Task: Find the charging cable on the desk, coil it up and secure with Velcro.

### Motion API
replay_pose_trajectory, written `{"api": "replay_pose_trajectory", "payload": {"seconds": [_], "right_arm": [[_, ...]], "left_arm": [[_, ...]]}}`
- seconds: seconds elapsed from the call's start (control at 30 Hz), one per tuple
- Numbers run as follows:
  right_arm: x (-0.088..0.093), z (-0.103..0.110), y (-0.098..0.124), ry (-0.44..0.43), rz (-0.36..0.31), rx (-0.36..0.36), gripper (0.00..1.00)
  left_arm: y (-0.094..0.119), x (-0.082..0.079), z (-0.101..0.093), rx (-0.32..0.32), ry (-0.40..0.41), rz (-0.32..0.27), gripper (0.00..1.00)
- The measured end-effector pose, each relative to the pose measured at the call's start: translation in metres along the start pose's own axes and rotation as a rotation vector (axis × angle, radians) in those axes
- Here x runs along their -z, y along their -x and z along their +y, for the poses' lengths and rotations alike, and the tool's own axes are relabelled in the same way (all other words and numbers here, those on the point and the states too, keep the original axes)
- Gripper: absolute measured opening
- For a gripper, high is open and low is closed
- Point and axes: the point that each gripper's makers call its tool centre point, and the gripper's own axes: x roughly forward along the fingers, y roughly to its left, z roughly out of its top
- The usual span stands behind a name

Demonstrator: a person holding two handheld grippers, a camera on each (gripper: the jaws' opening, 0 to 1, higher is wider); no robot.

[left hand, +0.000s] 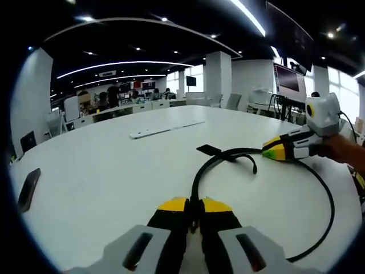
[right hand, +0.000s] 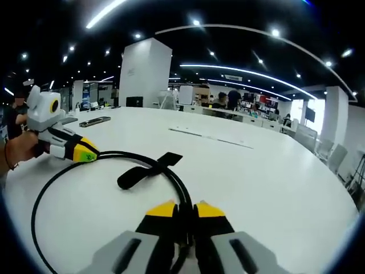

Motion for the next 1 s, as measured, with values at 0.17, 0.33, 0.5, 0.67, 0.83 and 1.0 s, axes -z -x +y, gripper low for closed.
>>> {"api": "replay_pose_trajectory", "payload": {"seconds": [0.17,0.33,0.5,0.67,0.83,1.0], "right_arm": [[-0.0005,-0.0001,-0.0004,0.002,0.000,0.001,0.13],[-0.0008,-0.0005,-0.0011,0.002,0.001,0.000,0.13],[-0.0014,-0.0001,-0.0012,0.001,-0.002,0.000,0.13],[-0.0015,-0.0003,-0.0012,0.002,-0.003,0.000,0.13],[-0.0015,-0.0006,-0.0013,0.000,-0.004,-0.003,0.13],[-0.0016,-0.0010,-0.0013,0.001,-0.005,-0.002,0.13]], "left_arm": [[0.0002,-0.0002,0.0006,0.002,-0.008,0.002,0.08],[-0.0001,-0.0006,0.0009,0.003,-0.008,0.004,0.08],[-0.0001,-0.0009,0.0016,0.003,-0.006,0.001,0.08],[-0.0003,-0.0012,0.0018,0.004,-0.007,0.002,0.08],[-0.0006,-0.0016,0.0015,0.005,-0.007,0.000,0.08],[-0.0009,-0.0019,0.0012,0.005,-0.009,0.003,0.08]]}}
